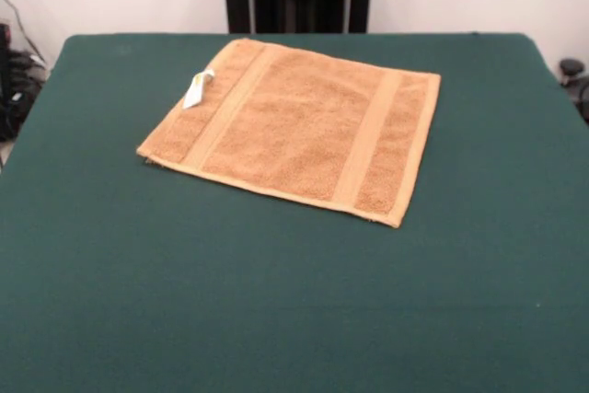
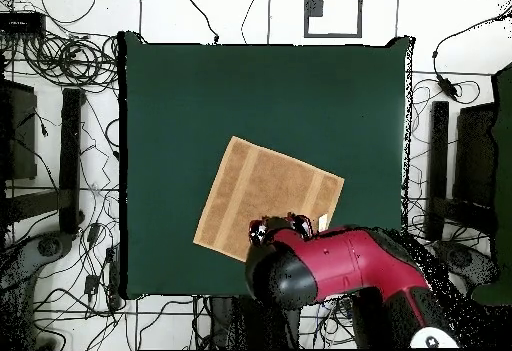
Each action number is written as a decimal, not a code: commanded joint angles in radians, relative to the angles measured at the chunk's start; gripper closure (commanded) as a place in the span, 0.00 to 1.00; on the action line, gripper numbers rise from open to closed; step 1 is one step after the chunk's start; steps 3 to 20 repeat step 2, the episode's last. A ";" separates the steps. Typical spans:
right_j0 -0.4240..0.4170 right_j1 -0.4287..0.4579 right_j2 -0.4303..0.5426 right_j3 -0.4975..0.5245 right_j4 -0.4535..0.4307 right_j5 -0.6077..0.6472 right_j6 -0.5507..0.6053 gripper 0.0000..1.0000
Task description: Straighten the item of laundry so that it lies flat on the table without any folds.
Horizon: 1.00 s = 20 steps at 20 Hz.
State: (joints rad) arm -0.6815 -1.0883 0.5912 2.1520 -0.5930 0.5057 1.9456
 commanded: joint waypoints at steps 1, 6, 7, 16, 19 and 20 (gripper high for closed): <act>0.066 0.119 -0.057 0.002 -0.014 -0.065 0.112 0.00; 0.073 0.124 -0.066 -0.003 -0.017 -0.069 0.115 0.00; 0.073 0.124 -0.066 -0.003 -0.017 -0.069 0.115 0.00; 0.073 0.124 -0.066 -0.003 -0.017 -0.069 0.115 0.00; 0.073 0.124 -0.066 -0.003 -0.017 -0.069 0.115 0.00; 0.073 0.124 -0.066 -0.003 -0.017 -0.069 0.115 0.00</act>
